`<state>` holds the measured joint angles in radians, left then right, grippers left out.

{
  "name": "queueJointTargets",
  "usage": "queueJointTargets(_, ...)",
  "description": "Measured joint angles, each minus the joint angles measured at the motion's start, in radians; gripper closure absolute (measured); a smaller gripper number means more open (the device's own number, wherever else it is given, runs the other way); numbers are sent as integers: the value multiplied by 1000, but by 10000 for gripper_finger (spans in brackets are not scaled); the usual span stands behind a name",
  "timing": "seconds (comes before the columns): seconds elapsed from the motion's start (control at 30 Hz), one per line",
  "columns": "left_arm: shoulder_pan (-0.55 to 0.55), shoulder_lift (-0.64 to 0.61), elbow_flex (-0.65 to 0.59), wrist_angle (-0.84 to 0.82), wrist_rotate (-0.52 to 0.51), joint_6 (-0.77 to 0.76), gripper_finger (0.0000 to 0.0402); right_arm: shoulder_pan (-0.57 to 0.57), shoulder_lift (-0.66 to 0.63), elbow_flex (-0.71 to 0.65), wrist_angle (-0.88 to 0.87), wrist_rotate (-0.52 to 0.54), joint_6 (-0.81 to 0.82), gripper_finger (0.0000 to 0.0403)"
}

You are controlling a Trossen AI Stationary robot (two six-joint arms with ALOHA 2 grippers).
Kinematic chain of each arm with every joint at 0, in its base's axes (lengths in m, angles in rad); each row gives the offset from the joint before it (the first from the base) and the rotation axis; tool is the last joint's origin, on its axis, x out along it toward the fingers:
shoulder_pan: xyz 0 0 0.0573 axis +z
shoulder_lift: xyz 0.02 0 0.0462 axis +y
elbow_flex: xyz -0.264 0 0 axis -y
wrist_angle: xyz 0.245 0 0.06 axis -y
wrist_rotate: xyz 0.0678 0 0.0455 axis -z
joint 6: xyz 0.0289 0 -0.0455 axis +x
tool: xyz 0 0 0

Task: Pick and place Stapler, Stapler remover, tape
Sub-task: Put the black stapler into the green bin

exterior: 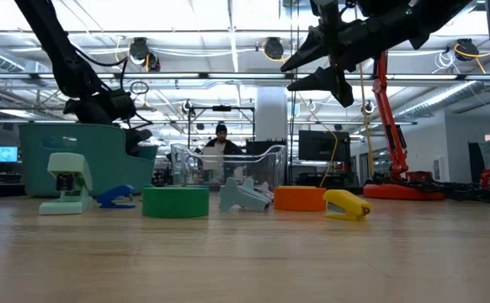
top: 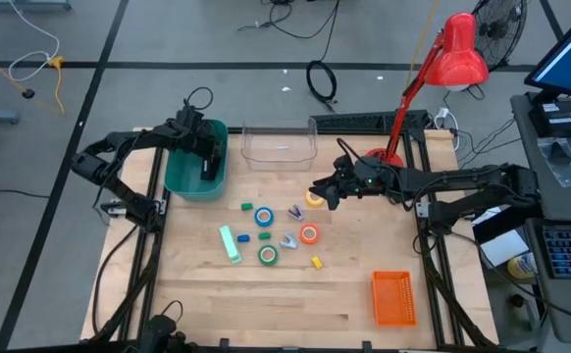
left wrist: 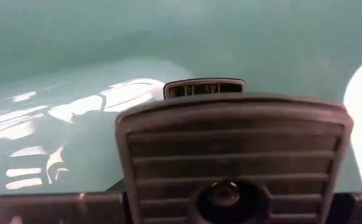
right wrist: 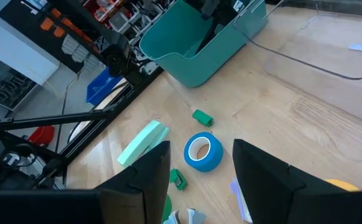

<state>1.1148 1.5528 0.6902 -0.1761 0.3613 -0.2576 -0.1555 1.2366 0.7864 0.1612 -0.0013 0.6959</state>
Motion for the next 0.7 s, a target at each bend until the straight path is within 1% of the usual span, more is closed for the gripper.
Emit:
queueJointTargets(0.03,0,0,0,0,-1,1,264,0,0,0,0,0,0,236)
queueJointTargets(0.17,-12,0,0,3,0,-1,229,0,0,0,1,0,0,236)
queueJointTargets(0.23,-21,0,0,3,-2,4,219,0,0,0,9,-1,0,236)
queueJointTargets(0.4,-37,0,0,-5,-29,18,217,0,0,0,34,-3,0,236)
queueJointTargets(0.7,-36,0,0,-9,-25,38,217,0,0,1,45,-3,0,236)
